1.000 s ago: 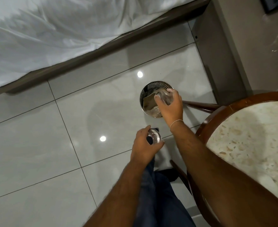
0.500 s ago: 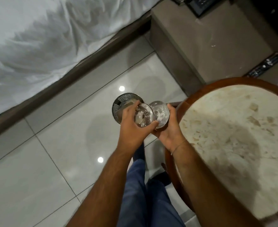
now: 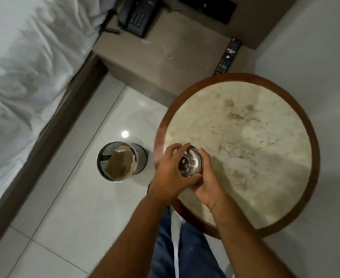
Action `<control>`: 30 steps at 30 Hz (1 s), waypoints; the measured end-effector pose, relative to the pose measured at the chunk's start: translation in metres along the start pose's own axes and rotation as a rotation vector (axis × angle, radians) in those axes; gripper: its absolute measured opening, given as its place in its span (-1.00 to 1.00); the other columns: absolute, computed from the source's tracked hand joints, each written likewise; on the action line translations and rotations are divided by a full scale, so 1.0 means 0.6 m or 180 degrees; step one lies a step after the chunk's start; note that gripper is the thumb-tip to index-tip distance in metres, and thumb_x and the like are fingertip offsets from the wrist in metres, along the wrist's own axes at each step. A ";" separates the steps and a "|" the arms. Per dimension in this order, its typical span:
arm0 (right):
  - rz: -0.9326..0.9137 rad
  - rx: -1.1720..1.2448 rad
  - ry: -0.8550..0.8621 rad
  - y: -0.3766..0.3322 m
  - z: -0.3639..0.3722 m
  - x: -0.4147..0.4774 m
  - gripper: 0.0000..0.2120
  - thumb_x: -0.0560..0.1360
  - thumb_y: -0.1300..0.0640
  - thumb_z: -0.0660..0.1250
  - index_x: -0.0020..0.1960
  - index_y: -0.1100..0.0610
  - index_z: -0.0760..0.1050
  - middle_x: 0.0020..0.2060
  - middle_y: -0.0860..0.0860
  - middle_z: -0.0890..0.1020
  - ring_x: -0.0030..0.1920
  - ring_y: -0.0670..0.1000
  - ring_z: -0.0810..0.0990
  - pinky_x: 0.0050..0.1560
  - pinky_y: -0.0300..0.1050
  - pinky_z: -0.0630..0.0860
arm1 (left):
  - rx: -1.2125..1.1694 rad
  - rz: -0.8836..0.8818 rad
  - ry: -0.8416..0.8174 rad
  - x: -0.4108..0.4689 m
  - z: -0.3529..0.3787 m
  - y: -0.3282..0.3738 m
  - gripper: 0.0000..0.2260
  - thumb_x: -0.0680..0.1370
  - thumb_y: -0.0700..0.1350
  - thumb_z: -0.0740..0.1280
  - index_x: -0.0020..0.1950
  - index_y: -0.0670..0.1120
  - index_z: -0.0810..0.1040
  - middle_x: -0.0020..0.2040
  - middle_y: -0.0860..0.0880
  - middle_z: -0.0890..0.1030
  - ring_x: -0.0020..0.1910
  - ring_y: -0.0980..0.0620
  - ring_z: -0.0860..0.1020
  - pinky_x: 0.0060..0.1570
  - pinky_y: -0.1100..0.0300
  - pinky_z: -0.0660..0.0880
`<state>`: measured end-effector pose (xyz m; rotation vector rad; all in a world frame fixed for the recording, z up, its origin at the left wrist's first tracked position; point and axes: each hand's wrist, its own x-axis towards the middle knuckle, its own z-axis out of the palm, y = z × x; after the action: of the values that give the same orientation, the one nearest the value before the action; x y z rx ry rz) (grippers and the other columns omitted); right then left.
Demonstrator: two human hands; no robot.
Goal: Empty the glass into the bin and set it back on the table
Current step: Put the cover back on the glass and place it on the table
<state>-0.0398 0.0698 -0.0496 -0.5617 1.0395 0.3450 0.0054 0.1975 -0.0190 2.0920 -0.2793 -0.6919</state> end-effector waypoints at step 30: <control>-0.1273 0.0099 0.1988 -0.063 -0.319 -0.083 -0.69 0.74 0.05 0.27 -0.13 0.15 0.58 -0.42 0.00 0.46 -0.39 -0.03 0.44 -0.32 -0.12 0.45 | 0.2376 0.0885 -0.0766 0.144 0.318 0.137 -0.09 0.44 0.11 0.55 0.70 0.07 0.18 0.62 -0.09 0.31 0.54 -0.21 0.31 0.42 -0.22 0.47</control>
<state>-0.1795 -0.0735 -0.0692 -0.8590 1.4881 -0.2194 -0.0280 -0.0190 -0.0702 2.5793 -1.0784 -0.7376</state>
